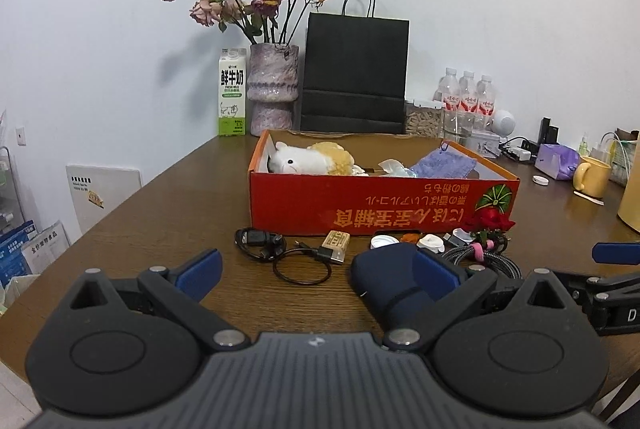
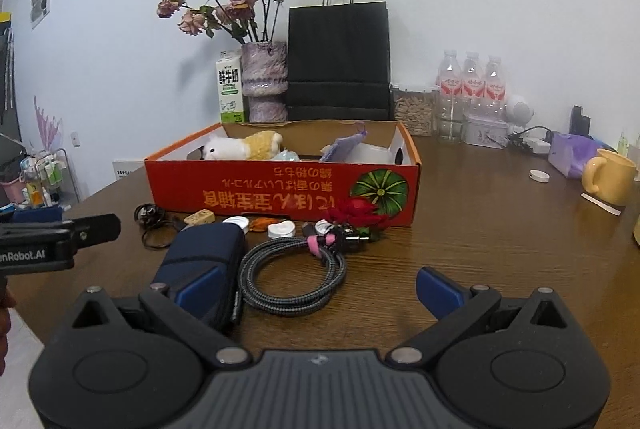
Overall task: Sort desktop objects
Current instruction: 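Withdraw both tools from the box back over the table, then reach the left tool to the navy blue pouch and close on it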
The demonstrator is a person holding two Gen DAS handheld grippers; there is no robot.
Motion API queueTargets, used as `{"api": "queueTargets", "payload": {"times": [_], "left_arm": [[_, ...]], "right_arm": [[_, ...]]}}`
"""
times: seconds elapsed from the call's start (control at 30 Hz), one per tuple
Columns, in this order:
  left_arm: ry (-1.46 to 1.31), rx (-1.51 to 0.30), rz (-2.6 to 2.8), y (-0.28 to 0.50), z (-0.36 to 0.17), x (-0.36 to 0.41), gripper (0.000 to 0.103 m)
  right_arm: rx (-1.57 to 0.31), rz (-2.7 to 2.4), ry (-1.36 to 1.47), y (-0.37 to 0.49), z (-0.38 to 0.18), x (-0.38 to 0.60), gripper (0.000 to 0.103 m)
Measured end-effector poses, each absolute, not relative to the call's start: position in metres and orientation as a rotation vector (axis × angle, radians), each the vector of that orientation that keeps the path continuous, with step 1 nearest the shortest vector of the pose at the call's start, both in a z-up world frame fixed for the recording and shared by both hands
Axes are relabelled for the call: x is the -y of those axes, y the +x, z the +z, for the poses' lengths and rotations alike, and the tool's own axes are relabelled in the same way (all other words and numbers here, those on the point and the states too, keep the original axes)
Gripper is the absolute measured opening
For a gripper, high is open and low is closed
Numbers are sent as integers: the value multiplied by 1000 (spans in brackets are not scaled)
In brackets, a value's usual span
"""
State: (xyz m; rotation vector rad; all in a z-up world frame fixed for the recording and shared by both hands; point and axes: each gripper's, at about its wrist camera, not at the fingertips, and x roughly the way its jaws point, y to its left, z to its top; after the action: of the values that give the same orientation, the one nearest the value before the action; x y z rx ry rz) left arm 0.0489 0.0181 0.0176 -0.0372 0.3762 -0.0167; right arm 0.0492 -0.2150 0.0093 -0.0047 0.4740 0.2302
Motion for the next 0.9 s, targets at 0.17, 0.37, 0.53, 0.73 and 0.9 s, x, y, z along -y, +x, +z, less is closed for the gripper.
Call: {"api": "queueTargets", "payload": {"times": [0.17,0.37,0.53,0.73,0.9], "left_arm": [[-45,-382,4,48,17,-24,103],[-43,-423,4,52,13,-23,103],[-36,-473,-39,63,13,-8,103],[-25,-545,-73,84,11,18,103],[-16,-608,-79,106,7,38,103]], "right_arm": [[-485,259,-29,49,8,204,103],[-501,248,-49,53,5,197,103],[-515,198,-46,53,4,209,103],[-537,151,-42,57,-2,230,103],[-558,145,-21,70,-6,248,103]]}}
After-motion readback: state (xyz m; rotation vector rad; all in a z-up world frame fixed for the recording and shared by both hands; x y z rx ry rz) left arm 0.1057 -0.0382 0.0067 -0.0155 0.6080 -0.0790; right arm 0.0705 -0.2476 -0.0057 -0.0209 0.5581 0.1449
